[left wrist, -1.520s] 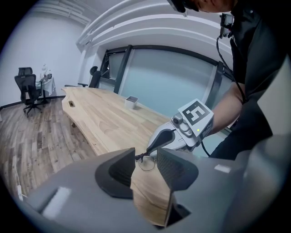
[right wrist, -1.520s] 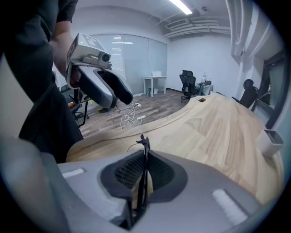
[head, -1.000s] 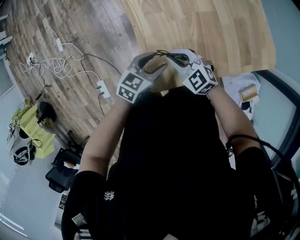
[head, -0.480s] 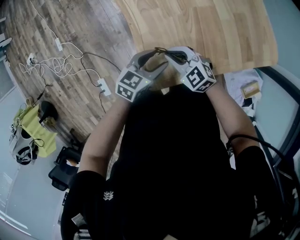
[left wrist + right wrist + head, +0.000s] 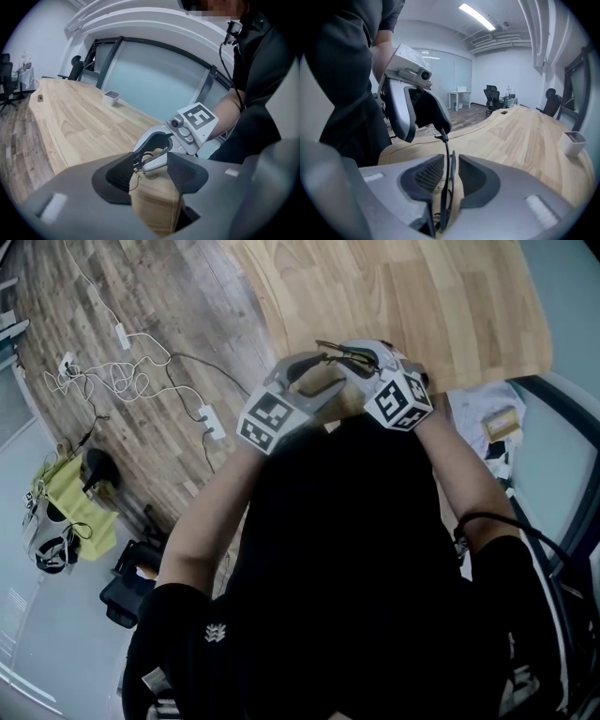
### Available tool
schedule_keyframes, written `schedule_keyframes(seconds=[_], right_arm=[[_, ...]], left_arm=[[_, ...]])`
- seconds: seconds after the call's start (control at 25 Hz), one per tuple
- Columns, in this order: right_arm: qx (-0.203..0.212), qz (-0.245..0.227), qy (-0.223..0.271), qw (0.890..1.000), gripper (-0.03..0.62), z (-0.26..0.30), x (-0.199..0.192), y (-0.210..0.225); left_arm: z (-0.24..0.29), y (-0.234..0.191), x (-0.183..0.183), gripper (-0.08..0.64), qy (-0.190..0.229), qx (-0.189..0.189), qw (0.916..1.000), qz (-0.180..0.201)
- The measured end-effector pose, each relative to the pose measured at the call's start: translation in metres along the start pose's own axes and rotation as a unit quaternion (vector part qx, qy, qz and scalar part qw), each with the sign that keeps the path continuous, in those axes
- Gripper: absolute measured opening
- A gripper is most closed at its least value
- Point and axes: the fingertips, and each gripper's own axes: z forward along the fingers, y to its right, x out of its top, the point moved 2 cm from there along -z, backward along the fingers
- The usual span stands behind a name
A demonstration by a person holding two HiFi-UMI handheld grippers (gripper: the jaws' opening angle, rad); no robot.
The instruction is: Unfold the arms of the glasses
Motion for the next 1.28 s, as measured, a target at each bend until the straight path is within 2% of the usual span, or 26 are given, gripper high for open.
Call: schedule_keyframes(seconds=[0.2, 0.52, 0.76, 1.0, 1.12, 1.28], right_arm=[[-0.022, 0.012, 0.0, 1.0, 0.089, -0.02, -0.015, -0.004], [-0.079, 0.046, 0.008, 0.996, 0.089, -0.06, -0.042, -0.006], [-0.116, 0.081, 0.006, 0.99, 0.089, -0.091, -0.074, -0.002], [-0.129, 0.106, 0.0, 0.986, 0.089, -0.108, -0.096, -0.002], [-0.127, 0.107, 0.001, 0.986, 0.089, -0.114, -0.102, -0.002], [-0.125, 0.096, 0.007, 0.987, 0.089, -0.118, -0.105, 0.009]], left_arm=[[0.012, 0.028, 0.011, 0.232, -0.006, -0.034, 0.9989, 0.031], [0.032, 0.087, 0.022, 0.23, -0.02, -0.094, 0.9921, 0.081], [0.062, 0.125, 0.035, 0.23, -0.031, -0.14, 0.9826, 0.117], [0.087, 0.152, 0.037, 0.229, -0.048, -0.183, 0.9712, 0.145], [0.095, 0.155, 0.035, 0.229, -0.057, -0.186, 0.9686, 0.155], [0.093, 0.135, 0.03, 0.229, -0.07, -0.155, 0.9746, 0.146]])
